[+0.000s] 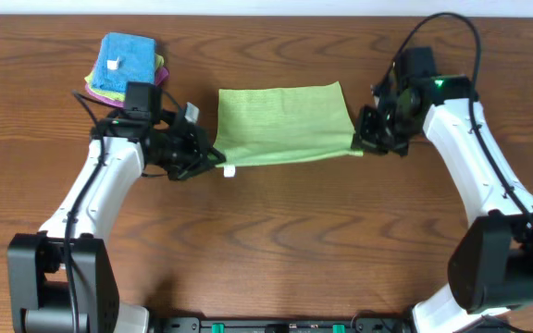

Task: Fold the cloth

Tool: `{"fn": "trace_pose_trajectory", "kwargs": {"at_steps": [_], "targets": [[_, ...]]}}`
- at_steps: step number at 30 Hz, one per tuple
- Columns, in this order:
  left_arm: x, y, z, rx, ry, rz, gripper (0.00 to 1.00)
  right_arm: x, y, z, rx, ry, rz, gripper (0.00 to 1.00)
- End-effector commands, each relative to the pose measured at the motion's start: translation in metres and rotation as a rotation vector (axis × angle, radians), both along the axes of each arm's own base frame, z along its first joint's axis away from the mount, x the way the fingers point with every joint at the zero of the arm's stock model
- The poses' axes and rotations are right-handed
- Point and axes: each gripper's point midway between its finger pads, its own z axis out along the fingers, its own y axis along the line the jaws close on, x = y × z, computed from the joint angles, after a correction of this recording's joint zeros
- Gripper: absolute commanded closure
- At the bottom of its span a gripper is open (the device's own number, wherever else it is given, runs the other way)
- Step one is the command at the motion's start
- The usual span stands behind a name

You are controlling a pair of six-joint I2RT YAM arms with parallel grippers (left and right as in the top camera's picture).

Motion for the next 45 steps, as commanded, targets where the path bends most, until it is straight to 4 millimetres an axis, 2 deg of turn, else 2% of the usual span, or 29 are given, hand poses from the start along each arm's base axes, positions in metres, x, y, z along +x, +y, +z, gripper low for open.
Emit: {"fn": "trace_pose_trajectory", "kwargs": {"at_steps": [1,4,7,12,15,17,22,28,33,41,45], "targets": [[-0.009,-0.004,-0.01,0.101,-0.037,-0.071,0.94,-0.023,-0.008,-0.026,-0.042,0.073,0.018,0.98],[-0.023,-0.013,-0.022,0.152,-0.02,-0.119,0.95,-0.041,-0.008,-0.046,-0.035,0.114,0.019,0.98],[-0.037,-0.018,-0.034,0.189,0.004,-0.153,0.94,-0.054,-0.01,-0.055,-0.036,0.125,0.02,0.99],[-0.06,-0.015,-0.054,0.223,0.084,-0.158,0.94,-0.082,-0.013,-0.064,-0.038,0.142,0.015,0.98],[-0.065,-0.014,-0.058,0.226,0.102,-0.159,0.94,-0.084,-0.013,-0.063,-0.036,0.111,0.011,0.99],[-0.061,-0.015,-0.057,0.221,0.09,-0.146,0.94,-0.077,-0.013,-0.06,-0.035,0.072,0.01,0.99],[-0.039,-0.021,-0.051,0.192,0.029,-0.073,0.94,-0.045,-0.018,-0.057,-0.068,-0.064,-0.01,0.98],[0.006,-0.03,-0.036,0.142,-0.125,0.023,0.94,-0.007,-0.014,-0.046,-0.053,-0.229,-0.017,0.99],[0.04,-0.024,-0.028,0.173,-0.23,0.137,0.94,0.025,-0.019,-0.035,-0.081,-0.367,-0.053,0.99],[0.076,-0.007,-0.017,0.239,-0.35,0.285,0.94,0.064,-0.024,-0.016,-0.103,-0.54,-0.097,0.99],[0.088,-0.004,-0.011,0.241,-0.393,0.33,0.94,0.078,-0.022,-0.016,-0.096,-0.586,-0.101,0.98]]}}
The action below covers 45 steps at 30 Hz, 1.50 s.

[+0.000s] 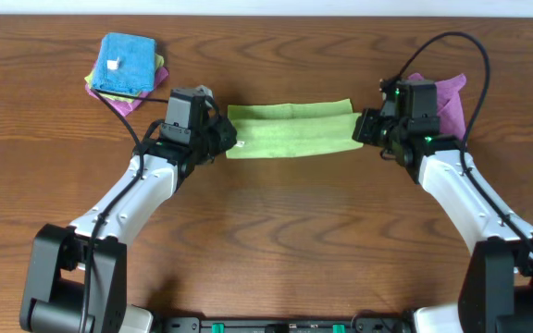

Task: Fold the cloth

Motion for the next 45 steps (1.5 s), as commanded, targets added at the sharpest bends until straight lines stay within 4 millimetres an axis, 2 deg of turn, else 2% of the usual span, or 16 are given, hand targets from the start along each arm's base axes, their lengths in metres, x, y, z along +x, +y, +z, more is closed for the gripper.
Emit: {"fn": "trace_pose_trajectory", "kwargs": {"at_steps": [1,7,18,31,38,39,41,43,45], "targets": [[0.011,0.012,0.006,0.029,-0.037,0.082,0.94,0.008,-0.005,-0.01,-0.019,-0.002,-0.027,0.98],[0.028,0.008,-0.007,0.013,-0.061,0.101,0.94,0.02,-0.004,-0.026,-0.018,-0.013,-0.027,0.99],[0.046,0.008,-0.037,0.017,-0.074,0.114,0.94,0.048,-0.007,-0.046,-0.033,-0.078,-0.052,0.99],[0.049,0.009,-0.065,0.034,-0.041,0.122,0.94,0.065,-0.009,-0.073,-0.052,-0.083,-0.072,0.99],[0.049,0.012,-0.069,0.052,-0.04,0.128,0.94,0.066,-0.009,-0.082,-0.061,-0.077,-0.075,0.99],[0.049,0.012,-0.069,0.055,-0.041,0.13,0.94,0.067,-0.008,-0.081,-0.063,-0.081,-0.075,0.97],[0.05,0.014,-0.07,0.064,-0.043,0.139,0.87,0.068,-0.008,-0.08,-0.064,-0.087,-0.075,0.94],[0.051,0.016,-0.07,0.069,-0.046,0.145,0.75,0.068,-0.008,-0.08,-0.064,-0.09,-0.075,0.88],[0.051,0.017,-0.069,0.07,-0.047,0.148,0.62,0.069,-0.008,-0.079,-0.063,-0.093,-0.075,0.75]]}}
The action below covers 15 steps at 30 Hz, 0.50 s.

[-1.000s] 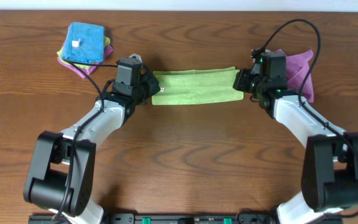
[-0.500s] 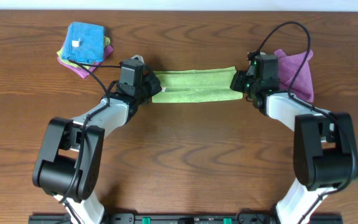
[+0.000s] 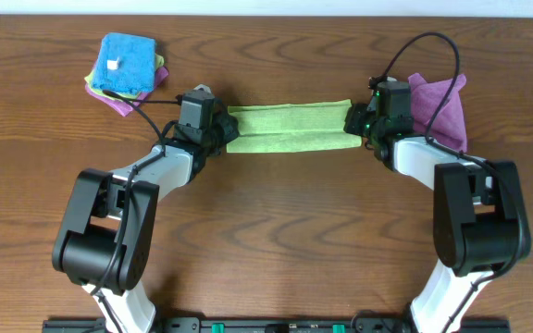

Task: Fold the cloth

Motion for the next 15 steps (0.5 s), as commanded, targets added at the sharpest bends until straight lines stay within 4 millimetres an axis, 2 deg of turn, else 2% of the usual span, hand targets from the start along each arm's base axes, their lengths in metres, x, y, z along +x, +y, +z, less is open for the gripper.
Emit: {"fn": "trace_pose_trajectory", "kwargs": {"at_steps": [1,4,6,9,15], "targets": [[0.004,0.01,-0.005,0.028,0.0,0.031,0.55,0.006,-0.001,0.003,-0.016,-0.016,-0.011,0.66],[0.005,0.013,-0.004,0.027,-0.001,0.038,0.48,0.007,0.0,0.007,-0.01,-0.023,-0.007,0.56],[0.007,0.019,-0.001,0.023,-0.007,0.05,0.34,0.007,0.001,0.014,-0.003,-0.034,-0.006,0.5],[0.012,0.029,0.012,0.018,-0.035,0.058,0.25,0.008,0.001,0.029,0.0,-0.059,-0.006,0.4],[0.017,0.034,0.047,-0.026,-0.104,0.045,0.22,-0.002,0.0,0.057,0.001,-0.063,-0.006,0.28]]}}
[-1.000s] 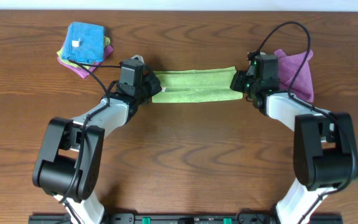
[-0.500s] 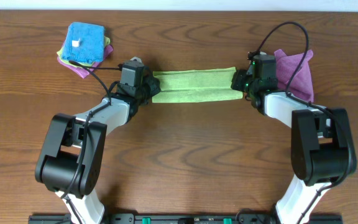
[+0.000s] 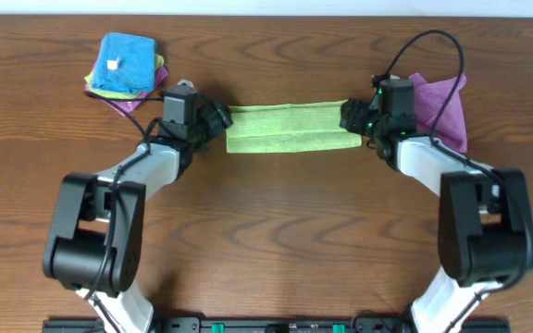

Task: Fold the cloth

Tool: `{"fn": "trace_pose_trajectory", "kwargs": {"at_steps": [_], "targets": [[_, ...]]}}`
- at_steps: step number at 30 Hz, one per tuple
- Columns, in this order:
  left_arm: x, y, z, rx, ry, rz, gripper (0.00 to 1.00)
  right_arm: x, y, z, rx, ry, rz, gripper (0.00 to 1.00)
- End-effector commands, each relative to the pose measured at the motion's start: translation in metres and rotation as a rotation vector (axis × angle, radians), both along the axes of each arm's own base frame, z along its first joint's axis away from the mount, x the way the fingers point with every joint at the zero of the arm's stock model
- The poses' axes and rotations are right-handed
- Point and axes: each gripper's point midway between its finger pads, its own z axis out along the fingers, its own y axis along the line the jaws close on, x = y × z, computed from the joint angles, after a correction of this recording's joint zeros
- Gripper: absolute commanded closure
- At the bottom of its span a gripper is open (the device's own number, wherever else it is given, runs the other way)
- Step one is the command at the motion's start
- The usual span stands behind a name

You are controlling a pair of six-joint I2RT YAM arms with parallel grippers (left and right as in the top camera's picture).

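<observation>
The green cloth (image 3: 290,128) lies folded into a long flat strip across the far middle of the table. My left gripper (image 3: 215,120) sits just off the strip's left end, its fingers spread and apart from the cloth. At the strip's far right corner is my right gripper (image 3: 351,117), its fingertips over the cloth edge. The overhead view does not show whether those fingers are open or shut.
A stack of folded cloths, blue on top (image 3: 126,53), sits at the far left behind the left arm. A purple cloth (image 3: 440,104) lies at the far right, partly under the right arm and its cable. The table's far edge runs close behind.
My left gripper was on the strip's left end and now sits a little left of it, off the cloth. The right gripper has barely moved. The strip lies slightly flatter.
The cloth lay spread as a wide rectangle with both grippers at its near corners. Then the grippers were farther back and the cloth was a narrow strip folded in half. Both stayed at its ends, and now the left one is off the cloth.
</observation>
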Motion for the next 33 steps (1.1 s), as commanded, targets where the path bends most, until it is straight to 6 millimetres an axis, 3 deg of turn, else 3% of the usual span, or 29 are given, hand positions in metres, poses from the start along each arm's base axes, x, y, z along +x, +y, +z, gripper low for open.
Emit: {"fn": "trace_pose_trajectory", "kwargs": {"at_steps": [1,2,6,8,11,14,20,24,33], "targets": [[0.003,-0.005,0.039,-0.034,-0.083,-0.04,0.22,0.003,0.002,0.039,0.004,-0.062,0.003,0.23],[0.002,-0.007,0.046,-0.047,-0.096,-0.051,0.26,-0.001,0.002,0.043,0.004,-0.058,0.004,0.21],[-0.003,-0.019,0.071,-0.116,-0.13,-0.099,0.79,-0.013,0.0,0.055,0.019,-0.028,-0.01,0.11],[-0.005,-0.024,0.072,-0.158,-0.11,-0.099,0.94,-0.019,0.004,0.055,0.047,-0.006,0.006,0.07],[-0.008,-0.033,0.065,-0.163,-0.088,-0.117,0.94,-0.026,0.009,0.048,0.106,0.044,0.021,0.01],[-0.012,-0.043,0.052,-0.146,-0.063,-0.129,0.94,-0.026,0.003,0.037,0.13,0.08,-0.025,0.01],[-0.023,-0.065,0.002,-0.128,0.045,-0.172,0.94,-0.024,-0.004,0.001,0.22,0.171,-0.12,0.01],[-0.027,-0.065,-0.017,-0.112,0.087,-0.169,0.94,-0.026,0.003,-0.011,0.255,0.202,-0.099,0.01],[-0.015,-0.059,-0.05,-0.101,0.104,-0.077,0.94,-0.028,0.006,-0.033,0.274,0.249,-0.109,0.01]]}}
